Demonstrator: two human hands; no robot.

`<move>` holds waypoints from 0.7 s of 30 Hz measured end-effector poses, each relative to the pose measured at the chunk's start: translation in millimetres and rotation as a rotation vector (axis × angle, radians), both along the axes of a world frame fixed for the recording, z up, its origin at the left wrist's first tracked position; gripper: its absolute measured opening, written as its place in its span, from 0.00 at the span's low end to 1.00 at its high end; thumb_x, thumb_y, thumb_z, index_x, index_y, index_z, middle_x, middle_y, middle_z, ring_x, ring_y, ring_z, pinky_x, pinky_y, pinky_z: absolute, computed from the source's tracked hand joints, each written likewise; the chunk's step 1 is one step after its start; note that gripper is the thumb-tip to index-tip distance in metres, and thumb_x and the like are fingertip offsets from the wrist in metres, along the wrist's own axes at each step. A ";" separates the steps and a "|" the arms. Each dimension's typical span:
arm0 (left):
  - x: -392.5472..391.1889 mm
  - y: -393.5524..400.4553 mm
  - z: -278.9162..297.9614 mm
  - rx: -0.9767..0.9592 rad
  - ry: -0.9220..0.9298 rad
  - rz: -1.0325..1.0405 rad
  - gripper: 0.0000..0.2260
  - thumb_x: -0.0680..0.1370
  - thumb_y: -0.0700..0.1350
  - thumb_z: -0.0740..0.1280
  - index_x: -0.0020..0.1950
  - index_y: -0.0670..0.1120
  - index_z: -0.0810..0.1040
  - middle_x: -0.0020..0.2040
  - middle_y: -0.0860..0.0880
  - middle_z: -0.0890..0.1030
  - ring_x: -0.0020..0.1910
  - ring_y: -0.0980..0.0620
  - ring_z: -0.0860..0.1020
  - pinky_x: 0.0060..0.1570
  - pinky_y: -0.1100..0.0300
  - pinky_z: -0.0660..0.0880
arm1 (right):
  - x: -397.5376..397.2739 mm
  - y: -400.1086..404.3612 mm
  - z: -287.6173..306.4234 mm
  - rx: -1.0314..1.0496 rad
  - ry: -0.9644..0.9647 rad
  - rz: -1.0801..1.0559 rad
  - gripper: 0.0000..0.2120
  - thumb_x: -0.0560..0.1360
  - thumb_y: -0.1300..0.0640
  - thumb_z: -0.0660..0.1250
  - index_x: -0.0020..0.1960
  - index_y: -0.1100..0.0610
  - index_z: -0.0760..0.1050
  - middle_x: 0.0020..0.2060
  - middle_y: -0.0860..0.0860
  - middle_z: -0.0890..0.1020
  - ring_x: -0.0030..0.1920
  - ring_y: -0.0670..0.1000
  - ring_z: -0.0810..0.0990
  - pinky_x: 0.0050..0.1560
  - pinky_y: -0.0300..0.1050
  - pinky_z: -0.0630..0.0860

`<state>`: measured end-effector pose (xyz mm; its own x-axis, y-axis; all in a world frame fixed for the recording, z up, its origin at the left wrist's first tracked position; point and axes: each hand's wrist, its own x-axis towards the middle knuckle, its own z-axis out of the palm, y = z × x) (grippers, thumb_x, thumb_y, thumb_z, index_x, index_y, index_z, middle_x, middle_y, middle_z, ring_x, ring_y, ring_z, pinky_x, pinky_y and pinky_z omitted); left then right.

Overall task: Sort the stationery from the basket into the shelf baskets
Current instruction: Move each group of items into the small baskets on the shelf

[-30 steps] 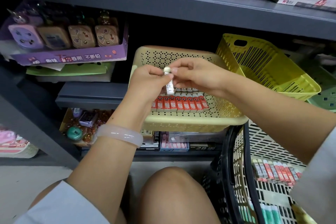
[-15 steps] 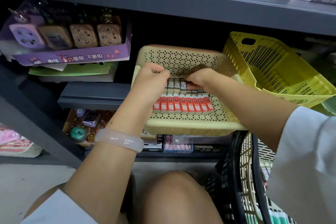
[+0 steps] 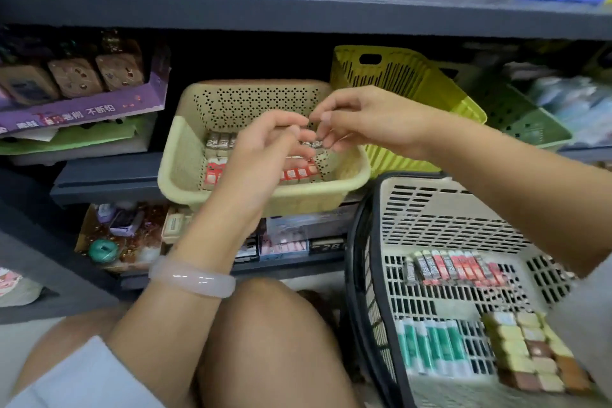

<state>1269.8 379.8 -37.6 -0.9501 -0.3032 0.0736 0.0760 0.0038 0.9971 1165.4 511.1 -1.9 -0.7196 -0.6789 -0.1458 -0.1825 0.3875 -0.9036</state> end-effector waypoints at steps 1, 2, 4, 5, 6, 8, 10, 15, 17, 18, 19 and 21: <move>1.1 17.8 0.1 0.005 0.001 -0.049 0.09 0.80 0.40 0.58 0.47 0.50 0.76 0.44 0.51 0.83 0.42 0.54 0.82 0.44 0.63 0.79 | 5.8 20.7 1.6 -0.007 -0.005 0.006 0.07 0.78 0.63 0.60 0.52 0.59 0.75 0.40 0.53 0.81 0.39 0.46 0.80 0.42 0.35 0.79; 1.0 35.9 -0.7 -0.001 -0.005 -0.096 0.09 0.80 0.39 0.58 0.47 0.49 0.76 0.43 0.50 0.82 0.41 0.55 0.82 0.43 0.63 0.80 | 10.7 42.3 1.0 -0.004 -0.013 -0.005 0.06 0.78 0.62 0.60 0.51 0.58 0.76 0.39 0.52 0.81 0.39 0.45 0.80 0.42 0.36 0.79; -1.8 71.1 -5.6 -0.035 -0.050 -0.186 0.10 0.80 0.39 0.58 0.46 0.50 0.76 0.43 0.50 0.82 0.41 0.55 0.81 0.44 0.62 0.79 | 16.4 86.2 -7.2 0.021 -0.036 -0.067 0.06 0.78 0.61 0.60 0.50 0.58 0.76 0.38 0.51 0.81 0.38 0.45 0.80 0.41 0.35 0.79; -4.7 88.4 -9.4 -0.048 -0.092 -0.231 0.10 0.80 0.39 0.58 0.46 0.50 0.76 0.43 0.50 0.82 0.41 0.55 0.81 0.44 0.61 0.78 | 17.6 107.7 -14.9 0.038 -0.051 -0.107 0.06 0.78 0.60 0.61 0.49 0.58 0.76 0.38 0.51 0.81 0.38 0.44 0.80 0.40 0.34 0.78; -8.6 105.3 -14.2 -0.062 -0.148 -0.274 0.09 0.80 0.39 0.58 0.46 0.50 0.76 0.43 0.51 0.81 0.40 0.55 0.80 0.44 0.62 0.78 | 17.8 128.2 -24.6 0.064 -0.060 -0.147 0.06 0.78 0.60 0.61 0.50 0.59 0.76 0.37 0.50 0.81 0.38 0.44 0.80 0.39 0.34 0.78; -19.2 138.6 -26.0 -0.081 -0.293 -0.344 0.08 0.79 0.39 0.58 0.45 0.49 0.74 0.41 0.51 0.79 0.38 0.56 0.77 0.39 0.65 0.76 | 15.8 165.4 -50.6 0.148 -0.067 -0.220 0.07 0.78 0.60 0.60 0.51 0.61 0.75 0.37 0.51 0.81 0.37 0.46 0.79 0.39 0.34 0.77; -32.1 169.5 -42.7 -0.050 -0.463 -0.362 0.07 0.79 0.39 0.58 0.44 0.48 0.73 0.39 0.50 0.76 0.35 0.54 0.75 0.36 0.64 0.73 | 12.2 197.9 -80.9 0.244 -0.106 -0.272 0.07 0.79 0.60 0.59 0.51 0.63 0.74 0.37 0.53 0.79 0.36 0.47 0.76 0.37 0.34 0.75; -69.3 222.0 -102.8 -0.030 -0.785 -0.146 0.11 0.78 0.41 0.60 0.58 0.40 0.71 0.45 0.45 0.75 0.35 0.52 0.72 0.31 0.61 0.70 | -10.1 262.7 -155.9 0.532 -0.164 -0.348 0.09 0.79 0.61 0.58 0.48 0.66 0.74 0.39 0.59 0.75 0.39 0.53 0.73 0.41 0.44 0.71; -78.1 231.7 -130.4 -0.073 -0.860 -0.063 0.14 0.79 0.40 0.59 0.64 0.39 0.69 0.45 0.45 0.76 0.34 0.52 0.70 0.27 0.64 0.65 | -18.8 282.3 -180.8 0.671 -0.102 -0.430 0.11 0.78 0.60 0.58 0.51 0.67 0.75 0.43 0.60 0.76 0.42 0.53 0.73 0.45 0.45 0.69; -81.8 236.3 -145.3 -0.086 -0.905 -0.042 0.15 0.79 0.40 0.59 0.65 0.38 0.69 0.48 0.44 0.77 0.37 0.51 0.72 0.26 0.64 0.64 | -22.4 291.1 -192.1 0.726 -0.081 -0.483 0.12 0.78 0.60 0.59 0.56 0.67 0.75 0.47 0.62 0.77 0.45 0.54 0.74 0.46 0.44 0.69; -85.4 241.4 -160.1 -0.074 -0.939 -0.033 0.15 0.79 0.40 0.58 0.65 0.38 0.69 0.53 0.43 0.78 0.42 0.49 0.76 0.26 0.65 0.64 | -24.9 298.7 -202.7 0.768 -0.078 -0.536 0.15 0.77 0.60 0.60 0.61 0.67 0.73 0.52 0.63 0.77 0.49 0.56 0.75 0.49 0.46 0.70; -88.8 250.6 -185.7 -0.057 -0.989 -0.013 0.14 0.80 0.40 0.56 0.63 0.37 0.71 0.60 0.40 0.77 0.54 0.46 0.77 0.31 0.64 0.68 | -27.4 309.5 -221.4 0.819 -0.105 -0.612 0.18 0.77 0.60 0.61 0.65 0.66 0.69 0.59 0.64 0.76 0.58 0.60 0.75 0.56 0.49 0.71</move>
